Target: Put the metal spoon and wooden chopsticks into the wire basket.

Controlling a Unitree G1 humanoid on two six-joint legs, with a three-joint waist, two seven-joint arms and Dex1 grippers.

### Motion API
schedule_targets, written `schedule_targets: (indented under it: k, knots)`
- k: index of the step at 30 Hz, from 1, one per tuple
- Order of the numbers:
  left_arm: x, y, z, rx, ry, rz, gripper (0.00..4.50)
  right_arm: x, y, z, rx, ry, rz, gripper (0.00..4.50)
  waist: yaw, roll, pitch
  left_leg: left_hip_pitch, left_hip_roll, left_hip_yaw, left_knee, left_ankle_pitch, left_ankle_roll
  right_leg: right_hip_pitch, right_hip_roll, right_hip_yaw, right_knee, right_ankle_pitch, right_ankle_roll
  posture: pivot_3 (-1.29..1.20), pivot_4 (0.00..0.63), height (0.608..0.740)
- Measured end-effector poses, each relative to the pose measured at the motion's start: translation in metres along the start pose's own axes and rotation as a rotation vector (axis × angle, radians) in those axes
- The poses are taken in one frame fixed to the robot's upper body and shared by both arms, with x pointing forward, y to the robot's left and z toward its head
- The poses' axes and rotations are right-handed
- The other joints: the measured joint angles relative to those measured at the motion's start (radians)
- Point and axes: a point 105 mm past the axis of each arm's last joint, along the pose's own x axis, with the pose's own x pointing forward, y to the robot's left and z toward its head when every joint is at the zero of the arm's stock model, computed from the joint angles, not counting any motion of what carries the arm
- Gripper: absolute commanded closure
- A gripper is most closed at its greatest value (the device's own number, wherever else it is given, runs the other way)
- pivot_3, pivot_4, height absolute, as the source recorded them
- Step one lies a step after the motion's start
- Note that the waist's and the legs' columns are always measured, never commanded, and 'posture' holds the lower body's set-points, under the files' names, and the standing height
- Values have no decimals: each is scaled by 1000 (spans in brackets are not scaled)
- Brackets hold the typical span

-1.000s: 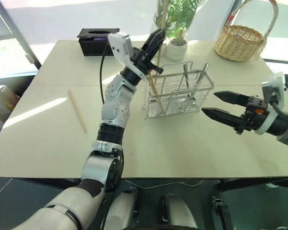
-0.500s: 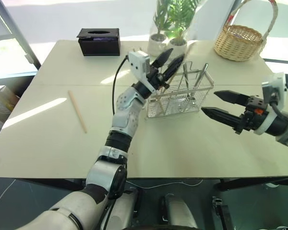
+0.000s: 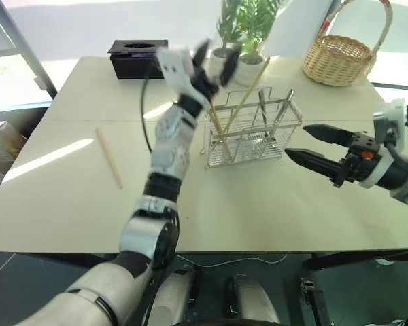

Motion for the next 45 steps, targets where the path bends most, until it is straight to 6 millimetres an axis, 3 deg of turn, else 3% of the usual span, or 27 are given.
schedule_targets:
  k: [2, 5, 9, 15, 18, 24, 31, 38, 42, 45]
  knots:
    - [8, 46, 18, 74, 30, 266, 413, 3, 5, 4, 11, -9, 34, 0, -6, 0, 0, 1, 0, 0, 0, 0, 0, 0, 0, 0, 1, 0, 0, 0, 150, 740]
    - [-14, 111, 11, 164, 177, 542, 413, 7, 14, 0, 41, 10, 90, 0, -14, 0, 0, 0, 0, 0, -1, 0, 0, -1, 1, 0, 2, 0, 0, 0, 150, 740]
    - [-51, 147, -10, 235, 315, 653, 413, 13, 27, -3, 65, 27, 147, 0, -10, -1, 0, -1, -1, 0, 1, 0, 0, -1, 1, 0, 3, 1, 1, 0, 150, 740]
    - [-124, 197, -18, 323, 541, 925, 413, 17, 54, -8, 95, 59, 253, 0, -18, -1, 0, 1, -1, 0, 1, 0, 0, -3, 1, 2, 7, 1, 1, 0, 150, 740]
    - [-151, 205, -28, 323, 654, 994, 413, 16, 58, -9, 101, 76, 274, 0, -12, -2, 0, 1, -1, 0, 1, 0, 0, -3, 1, 1, 7, 1, 1, 0, 150, 740]
    - [-167, 196, -38, 275, 767, 1010, 413, 17, 58, -7, 90, 94, 286, 0, -8, -3, -1, 1, -1, 0, 2, 0, 0, -4, 0, 1, 6, 1, 1, 0, 150, 740]
    - [-204, 200, -52, 256, 962, 1138, 413, 18, 48, -9, 91, 101, 254, 0, -15, -3, -1, 0, -1, 0, 1, 0, -1, -3, 0, 2, 7, 1, 1, 0, 150, 740]
    - [-211, 202, -52, 280, 999, 1154, 413, 18, 44, -9, 65, 96, 228, 0, -16, -2, -1, 1, -1, 1, 1, 0, -1, -3, 0, 2, 7, 1, 1, 0, 150, 740]
    - [-213, 203, -53, 257, 1002, 1161, 1676, 18, 43, -9, 60, 96, 220, 0, -17, -2, -2, 1, -1, 1, 1, 0, -1, -3, 0, 2, 7, 1, 1, 0, 150, 740]
    - [-214, 203, -54, 233, 1001, 1158, 3299, 18, 42, -9, 59, 96, 217, 0, -20, -1, -2, 1, -1, 2, 0, 0, -1, -3, 0, 3, 7, 1, 1, 0, 150, 740]
